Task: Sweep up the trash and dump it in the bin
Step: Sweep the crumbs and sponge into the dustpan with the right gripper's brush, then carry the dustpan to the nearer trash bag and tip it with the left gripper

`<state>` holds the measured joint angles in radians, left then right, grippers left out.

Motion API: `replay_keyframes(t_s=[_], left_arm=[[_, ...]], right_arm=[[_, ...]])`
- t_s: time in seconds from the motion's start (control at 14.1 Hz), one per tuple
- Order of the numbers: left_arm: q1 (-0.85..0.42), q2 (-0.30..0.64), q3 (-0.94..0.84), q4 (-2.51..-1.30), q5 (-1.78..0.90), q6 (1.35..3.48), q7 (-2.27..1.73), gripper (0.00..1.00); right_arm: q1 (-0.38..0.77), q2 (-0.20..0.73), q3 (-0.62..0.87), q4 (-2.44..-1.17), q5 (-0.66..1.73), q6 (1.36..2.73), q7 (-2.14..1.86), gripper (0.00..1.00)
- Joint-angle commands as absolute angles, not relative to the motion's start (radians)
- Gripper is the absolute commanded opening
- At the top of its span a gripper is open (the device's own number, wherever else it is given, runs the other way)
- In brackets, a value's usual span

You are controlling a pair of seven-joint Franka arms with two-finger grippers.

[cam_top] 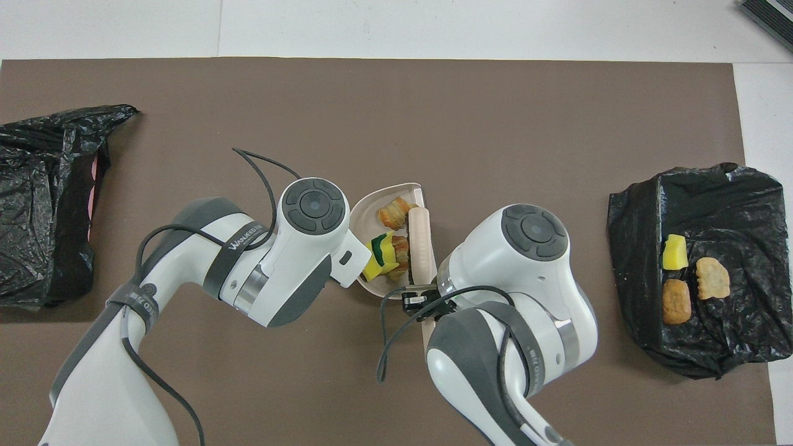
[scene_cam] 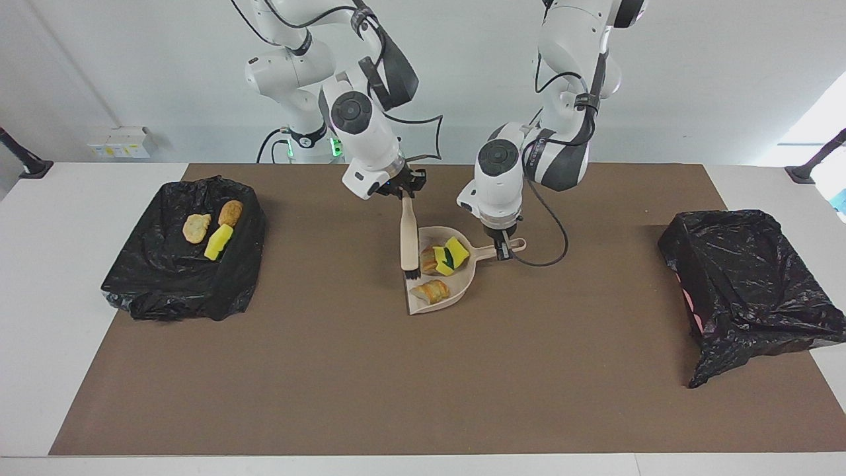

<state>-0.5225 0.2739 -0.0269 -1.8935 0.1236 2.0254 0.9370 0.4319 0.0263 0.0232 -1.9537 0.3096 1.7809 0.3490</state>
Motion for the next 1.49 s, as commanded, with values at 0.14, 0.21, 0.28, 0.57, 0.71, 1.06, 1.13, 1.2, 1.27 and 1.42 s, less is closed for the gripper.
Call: replay_keyframes(t_s=[0.14,0.21,0.28,0.57,0.71,1.06,1.13,1.2,1.27,1.42], left_arm=[[-0.358,0.268,-0.023,-1.918,-0.037,2.164,1.293,0.00],[-0.342,0.275,-0.023,-1.893,-0.041,2.164,1.339,0.00],[-0.324,0.279,-0.023,-1.863,-0.041,2.151,1.374,0.00],[-0.240,0.293,-0.023,-1.760,-0.043,2.071,1.482,0.00],[-0.189,0.293,-0.021,-1.686,-0.041,1.995,1.525,0.00],[-0.063,0.276,-0.006,-1.576,-0.003,1.852,1.616,0.00],[-0.026,0.278,-0.005,-1.536,0.023,1.809,1.637,0.00],[0.012,0.281,-0.005,-1.499,0.043,1.772,1.660,0.00],[0.053,0.282,-0.005,-1.487,0.051,1.757,1.701,0.00],[0.142,0.285,-0.002,-1.476,0.057,1.758,1.782,0.00]], right_arm=[[0.376,-0.133,0.032,-1.971,0.218,1.646,0.365,0.00],[0.388,-0.158,0.037,-1.997,0.218,1.640,0.392,0.00],[0.406,-0.197,0.046,-2.046,0.221,1.664,0.441,0.00],[0.608,-0.213,0.058,-2.135,0.222,1.751,0.629,0.00],[0.669,-0.219,0.058,-2.241,0.233,1.889,0.670,0.00],[0.742,-0.195,0.061,-2.365,0.247,2.043,0.690,0.00],[0.768,-0.189,0.063,-2.381,0.273,2.068,0.701,0.00],[0.779,-0.187,0.063,-2.402,0.278,2.088,0.703,0.00],[0.779,-0.187,0.063,-2.427,0.278,2.106,0.701,0.00],[0.785,-0.175,0.063,-2.459,0.279,2.146,0.698,0.00]])
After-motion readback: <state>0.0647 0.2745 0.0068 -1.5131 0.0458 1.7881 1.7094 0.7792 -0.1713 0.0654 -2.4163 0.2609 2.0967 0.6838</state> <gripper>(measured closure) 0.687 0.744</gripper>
